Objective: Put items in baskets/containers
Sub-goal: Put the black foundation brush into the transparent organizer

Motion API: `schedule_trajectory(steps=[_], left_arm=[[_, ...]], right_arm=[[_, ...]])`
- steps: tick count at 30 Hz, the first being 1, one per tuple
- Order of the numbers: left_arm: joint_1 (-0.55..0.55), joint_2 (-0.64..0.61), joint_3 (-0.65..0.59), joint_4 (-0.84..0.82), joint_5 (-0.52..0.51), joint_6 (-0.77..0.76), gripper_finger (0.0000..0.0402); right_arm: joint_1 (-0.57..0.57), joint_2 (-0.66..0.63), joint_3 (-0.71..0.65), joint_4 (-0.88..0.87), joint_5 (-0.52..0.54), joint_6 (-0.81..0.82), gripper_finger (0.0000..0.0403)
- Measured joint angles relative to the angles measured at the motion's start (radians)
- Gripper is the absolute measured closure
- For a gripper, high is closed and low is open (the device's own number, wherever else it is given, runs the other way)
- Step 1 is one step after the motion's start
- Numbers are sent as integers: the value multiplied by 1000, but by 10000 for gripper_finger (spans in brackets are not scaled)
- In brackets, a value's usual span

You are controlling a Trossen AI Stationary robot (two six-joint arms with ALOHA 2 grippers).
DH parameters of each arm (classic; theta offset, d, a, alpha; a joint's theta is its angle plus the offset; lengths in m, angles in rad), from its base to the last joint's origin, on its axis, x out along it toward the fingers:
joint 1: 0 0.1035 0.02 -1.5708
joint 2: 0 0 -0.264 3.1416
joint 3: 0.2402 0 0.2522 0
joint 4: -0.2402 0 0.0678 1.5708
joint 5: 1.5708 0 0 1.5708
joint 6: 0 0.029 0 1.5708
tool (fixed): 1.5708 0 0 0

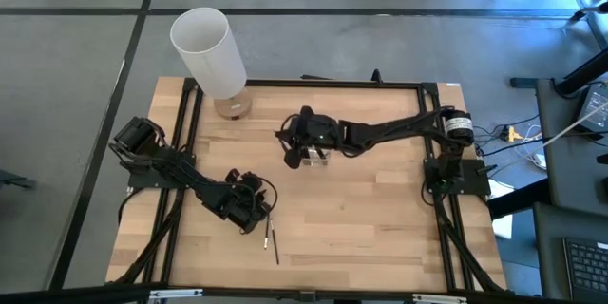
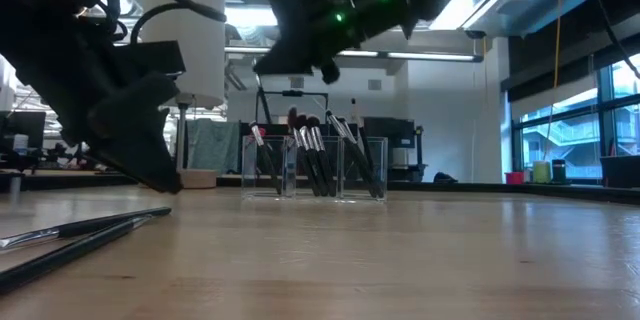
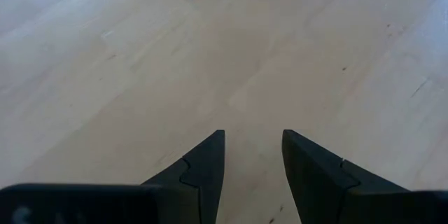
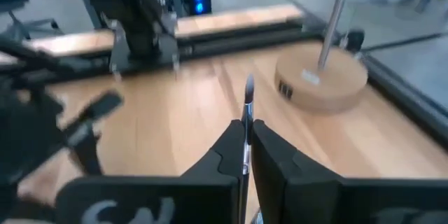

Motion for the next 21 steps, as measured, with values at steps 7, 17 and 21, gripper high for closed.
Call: schedule_trajectory(steps=[7,17,21], left_arm=[[0,0,0,6,-43,-2,263],[2,0,0,7,-49,0,263],[2,0,0,7,-49,0,263]], right_arm=[[0,7,-52,-4,-4,44,380],[-24,7,-51,-27,-47,54,366],[-45,7,-51,-72,-50,88,339]])
